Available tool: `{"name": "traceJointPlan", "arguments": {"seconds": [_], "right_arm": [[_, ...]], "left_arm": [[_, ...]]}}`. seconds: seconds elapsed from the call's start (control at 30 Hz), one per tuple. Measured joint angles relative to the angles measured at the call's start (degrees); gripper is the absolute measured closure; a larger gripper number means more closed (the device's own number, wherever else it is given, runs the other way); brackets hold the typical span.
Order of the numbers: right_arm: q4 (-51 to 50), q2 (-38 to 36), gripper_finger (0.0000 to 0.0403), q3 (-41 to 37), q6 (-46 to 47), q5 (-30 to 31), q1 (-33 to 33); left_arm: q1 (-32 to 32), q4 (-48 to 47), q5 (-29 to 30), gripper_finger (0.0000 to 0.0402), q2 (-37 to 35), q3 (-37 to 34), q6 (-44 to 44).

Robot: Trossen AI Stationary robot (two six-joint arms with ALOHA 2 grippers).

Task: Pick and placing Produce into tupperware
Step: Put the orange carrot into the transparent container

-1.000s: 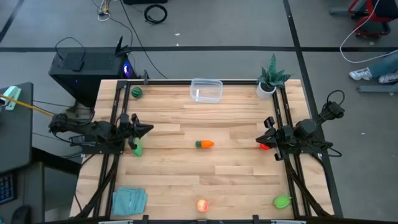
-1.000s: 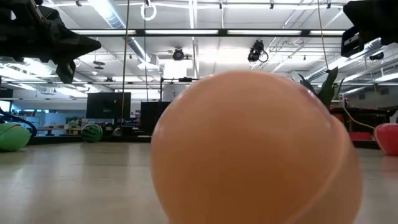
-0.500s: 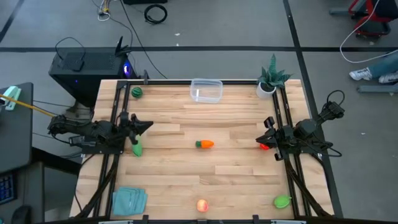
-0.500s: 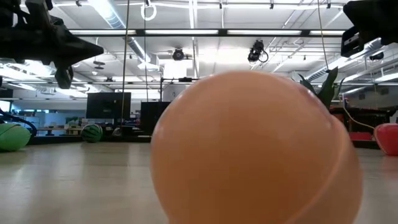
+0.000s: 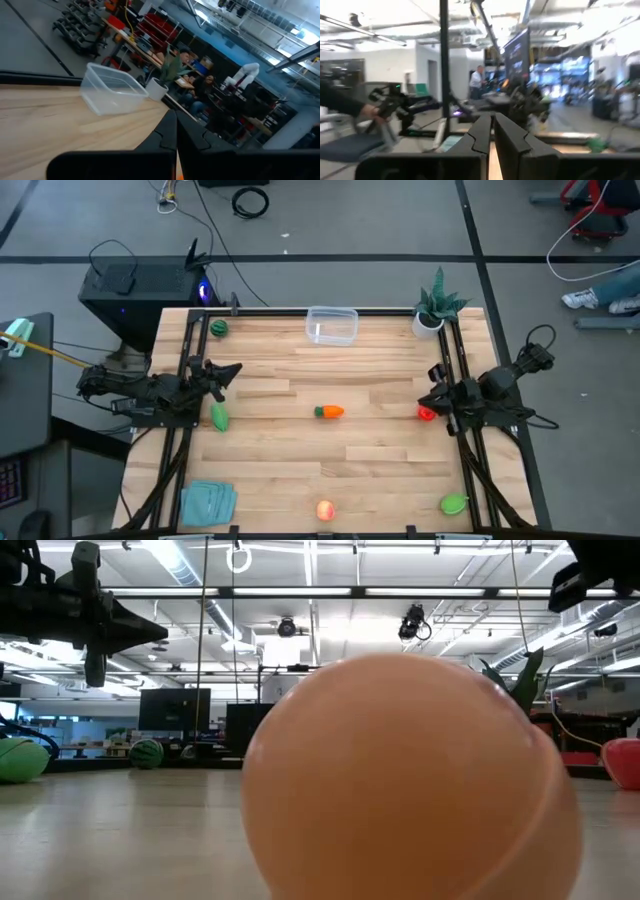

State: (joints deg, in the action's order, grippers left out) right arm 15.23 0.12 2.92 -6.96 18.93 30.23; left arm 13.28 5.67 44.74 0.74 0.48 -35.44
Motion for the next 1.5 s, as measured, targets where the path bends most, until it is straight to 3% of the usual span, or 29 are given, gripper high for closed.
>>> {"name": "traceJointPlan", "arguments": {"seconds": [0.17, 0.3, 0.5, 0.7, 0.8, 0.97, 1.2, 1.37, 1.5], "right_arm": [[-0.5, 0.8, 0.0397, 4.2, -4.5, 4.1, -1.4], [-9.2, 5.5, 0.0396, 11.7, -5.8, 4.8, -2.7], [-30.5, 21.3, 0.0398, 28.2, 8.3, 8.2, -6.4], [-47.2, 39.0, 0.0400, 44.1, 20.6, 6.2, -11.0], [-52.8, 47.2, 0.0401, 51.2, 23.7, 2.2, -14.2], [-53.7, 59.1, 0.0401, 62.1, 30.0, -6.0, -20.5], [-60.6, 73.3, 0.0401, 76.5, 31.5, -18.5, -29.4], [-63.3, 81.6, 0.0402, 80.9, 31.4, -30.3, -32.6], [-63.9, 85.9, 0.0401, 81.2, 29.1, -35.0, -33.1]], "left_arm": [[0.0, 0.0, 0.1, 0.0398, 0.0, 0.0, 0.1], [0.0, 0.0, 0.1, 0.0398, 0.0, 0.0, 0.6], [0.1, 0.1, -0.7, 0.0398, 0.0, 0.0, 3.4], [0.1, 0.1, -6.0, 0.0398, 0.0, 0.0, 4.6], [0.1, 0.1, -7.6, 0.0399, 0.0, 0.0, 4.6], [0.1, 0.1, -10.1, 0.0398, 0.0, 0.0, 4.6], [0.1, 0.1, -18.4, 0.0398, 0.0, 0.0, 4.7], [0.1, 0.0, -21.6, 0.0399, 0.0, 0.0, 7.9], [0.1, 0.0, -22.1, 0.0398, 0.0, 0.0, 9.9]]}}
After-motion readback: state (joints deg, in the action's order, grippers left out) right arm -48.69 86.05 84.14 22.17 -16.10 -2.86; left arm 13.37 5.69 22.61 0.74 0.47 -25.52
